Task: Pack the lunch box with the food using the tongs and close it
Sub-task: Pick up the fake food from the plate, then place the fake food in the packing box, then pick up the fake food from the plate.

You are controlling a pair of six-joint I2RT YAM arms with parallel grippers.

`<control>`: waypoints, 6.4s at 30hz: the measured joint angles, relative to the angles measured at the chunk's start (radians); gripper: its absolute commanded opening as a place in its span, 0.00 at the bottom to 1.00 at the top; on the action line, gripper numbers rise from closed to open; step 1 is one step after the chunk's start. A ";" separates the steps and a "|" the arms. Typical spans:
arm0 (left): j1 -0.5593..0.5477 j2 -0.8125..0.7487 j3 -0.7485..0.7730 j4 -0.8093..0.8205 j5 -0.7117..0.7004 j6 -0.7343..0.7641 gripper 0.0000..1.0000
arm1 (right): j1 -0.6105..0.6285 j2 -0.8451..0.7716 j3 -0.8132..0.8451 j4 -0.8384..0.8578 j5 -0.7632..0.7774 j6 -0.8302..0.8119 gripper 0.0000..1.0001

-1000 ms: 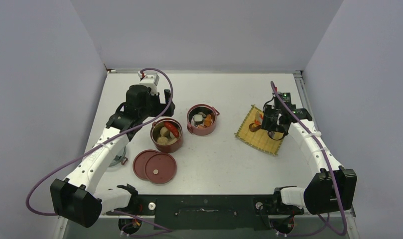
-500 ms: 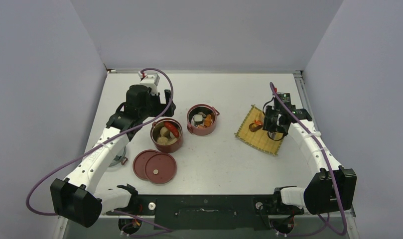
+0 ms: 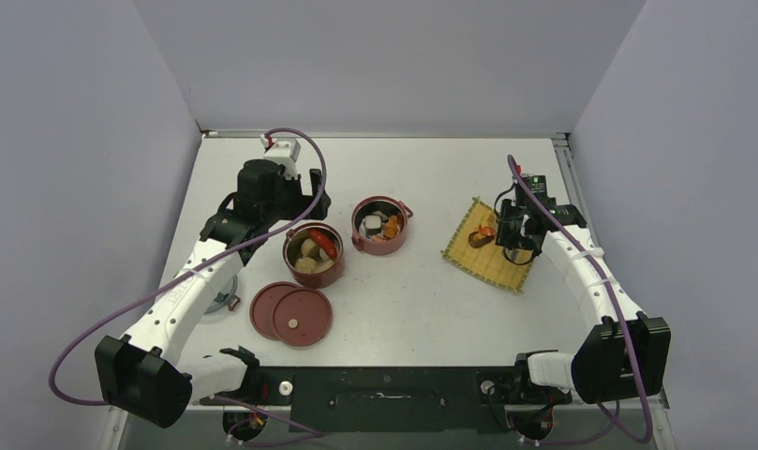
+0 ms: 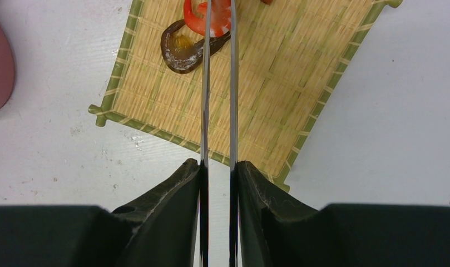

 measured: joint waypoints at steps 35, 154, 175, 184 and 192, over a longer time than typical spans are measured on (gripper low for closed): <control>0.002 -0.004 0.000 0.009 0.064 -0.027 0.97 | 0.593 -0.021 0.280 0.021 0.038 0.076 0.05; 0.007 -0.066 -0.032 0.044 -0.035 0.001 0.99 | 0.029 -0.020 0.088 0.003 0.194 0.006 0.39; 0.006 -0.060 -0.032 0.045 -0.003 -0.005 0.99 | -0.031 -0.018 -0.005 0.073 0.046 0.016 0.38; 0.006 -0.059 -0.032 0.045 0.000 -0.005 0.99 | -0.031 -0.005 -0.020 0.071 0.072 0.026 0.38; 0.006 -0.058 -0.032 0.045 0.000 -0.005 0.99 | -0.031 0.016 -0.034 0.073 0.074 0.026 0.37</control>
